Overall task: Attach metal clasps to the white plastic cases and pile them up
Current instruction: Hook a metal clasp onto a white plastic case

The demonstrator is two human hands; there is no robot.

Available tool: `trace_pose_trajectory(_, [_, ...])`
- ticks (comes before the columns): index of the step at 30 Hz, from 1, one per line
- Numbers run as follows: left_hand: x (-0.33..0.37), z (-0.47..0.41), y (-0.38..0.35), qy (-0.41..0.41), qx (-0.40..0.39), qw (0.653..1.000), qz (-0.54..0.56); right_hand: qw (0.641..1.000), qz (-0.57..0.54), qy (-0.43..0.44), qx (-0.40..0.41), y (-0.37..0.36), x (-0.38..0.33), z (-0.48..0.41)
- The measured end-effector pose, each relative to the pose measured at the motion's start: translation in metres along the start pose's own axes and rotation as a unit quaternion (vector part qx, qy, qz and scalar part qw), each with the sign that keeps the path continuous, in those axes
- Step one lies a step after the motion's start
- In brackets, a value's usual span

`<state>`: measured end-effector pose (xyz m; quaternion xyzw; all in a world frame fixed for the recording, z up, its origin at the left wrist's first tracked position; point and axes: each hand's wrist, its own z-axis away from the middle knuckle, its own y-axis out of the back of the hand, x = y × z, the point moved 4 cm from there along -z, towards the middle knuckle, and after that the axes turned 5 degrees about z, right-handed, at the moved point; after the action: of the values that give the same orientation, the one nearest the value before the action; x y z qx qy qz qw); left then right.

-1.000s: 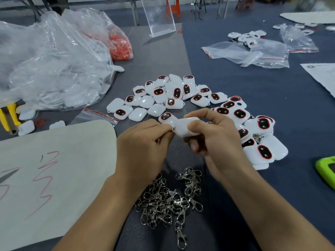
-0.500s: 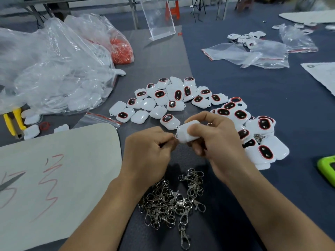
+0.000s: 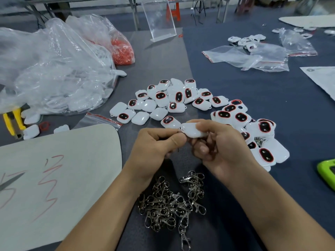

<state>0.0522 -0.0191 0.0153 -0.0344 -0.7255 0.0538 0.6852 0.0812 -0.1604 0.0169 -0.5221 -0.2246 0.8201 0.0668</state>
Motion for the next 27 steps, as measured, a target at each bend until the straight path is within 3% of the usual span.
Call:
trace_pose_trajectory(3, [0.001, 0.0, 0.002, -0.01, 0.016, 1.0, 0.005, 1.0, -0.004, 0.013, -0.002, -0.002, 0.004, 0.002])
trace_pose_trajectory(6, [0.008, 0.003, 0.007, -0.109, 0.078, 0.976, -0.175, 0.993, 0.057, 0.089, 0.053, 0.001, -0.001, 0.003])
trace_pose_trajectory(7, [0.01, 0.006, 0.007, -0.148, 0.086, 0.945, -0.278, 0.977, 0.127, 0.147, 0.083, 0.002, -0.004, 0.006])
trace_pose_trajectory(10, [0.008, 0.009, 0.0, -0.235, 0.03, 0.821, -0.519, 0.852, 0.404, 0.304, 0.137, -0.01, -0.003, 0.02])
trace_pose_trajectory(11, [0.007, 0.009, -0.002, -0.244, 0.014, 0.799, -0.549, 0.834, 0.43, 0.315, 0.139, -0.014, 0.001, 0.021])
trace_pose_trajectory(12, [0.006, 0.009, -0.002, -0.249, 0.012, 0.793, -0.557, 0.841, 0.422, 0.308, 0.142, -0.014, 0.003, 0.021])
trace_pose_trajectory(14, [0.007, 0.009, 0.002, -0.234, 0.04, 0.828, -0.509, 0.907, 0.314, 0.244, 0.14, -0.008, 0.001, 0.013])
trace_pose_trajectory(16, [0.006, 0.007, 0.008, -0.166, 0.089, 0.902, -0.388, 0.971, 0.154, 0.137, 0.119, -0.002, -0.001, 0.005])
trace_pose_trajectory(17, [0.003, 0.005, 0.009, -0.124, 0.097, 0.933, -0.324, 0.986, 0.095, 0.089, 0.106, 0.001, -0.001, 0.003])
trace_pose_trajectory(20, [0.0, 0.0, 0.003, -0.045, 0.051, 0.985, -0.16, 0.998, 0.007, 0.023, 0.065, 0.003, 0.001, 0.001])
trace_pose_trajectory(23, [-0.002, 0.0, 0.0, -0.013, 0.037, 0.998, -0.053, 0.999, -0.015, 0.01, 0.038, 0.0, 0.004, 0.001])
trace_pose_trajectory(27, [0.001, 0.002, 0.006, -0.035, 0.062, 0.994, -0.082, 0.995, 0.062, 0.052, 0.057, 0.002, 0.003, 0.001])
